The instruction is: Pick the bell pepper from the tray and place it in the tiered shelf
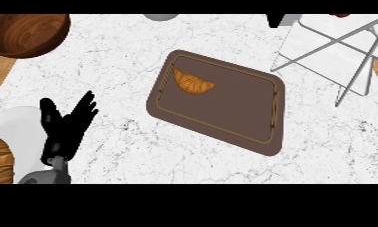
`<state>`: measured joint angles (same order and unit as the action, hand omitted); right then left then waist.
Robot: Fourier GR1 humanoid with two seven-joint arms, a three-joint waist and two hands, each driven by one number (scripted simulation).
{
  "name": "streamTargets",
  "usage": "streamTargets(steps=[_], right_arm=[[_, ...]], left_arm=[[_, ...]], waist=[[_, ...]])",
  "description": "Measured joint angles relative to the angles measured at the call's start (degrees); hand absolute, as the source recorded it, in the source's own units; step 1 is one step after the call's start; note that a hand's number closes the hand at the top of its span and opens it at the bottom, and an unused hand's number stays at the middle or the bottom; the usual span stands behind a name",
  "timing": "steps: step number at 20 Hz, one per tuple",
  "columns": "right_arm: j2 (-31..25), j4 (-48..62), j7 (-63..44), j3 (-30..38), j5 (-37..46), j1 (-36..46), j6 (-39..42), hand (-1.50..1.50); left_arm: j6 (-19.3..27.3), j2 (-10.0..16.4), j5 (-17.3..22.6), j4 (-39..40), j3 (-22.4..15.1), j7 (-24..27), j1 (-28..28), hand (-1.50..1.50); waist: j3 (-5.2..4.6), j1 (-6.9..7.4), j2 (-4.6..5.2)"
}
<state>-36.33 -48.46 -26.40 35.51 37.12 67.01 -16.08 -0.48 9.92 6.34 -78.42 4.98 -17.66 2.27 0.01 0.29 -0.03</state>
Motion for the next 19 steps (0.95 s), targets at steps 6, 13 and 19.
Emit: streamTargets(steps=[6,13,19], right_arm=[[-5.0,-2.5,-3.5,1.3,1.5,-1.7,-5.0,-1.5],[-10.5,-10.0,-7.5,7.2,-2.7,-8.4,-5.3,-1.5],[-14.0,-18.4,-8.2,14.3,-11.5,-18.9,2.6,-1.5]], left_arm=[[-0.2,-0.3,-0.1,0.7,0.2,0.9,-0.2,0.0],[-0.6,0.2,0.5,0.3,1.0,0.6,-0.5,0.0],[-1.0,0.1,0.4,2.1,1.5,2.0,-0.4,0.0]], waist=[[-0.05,-0.32,-0.04],[-0.02,-1.02,-0.25],[0.0,-1.38,-0.31]])
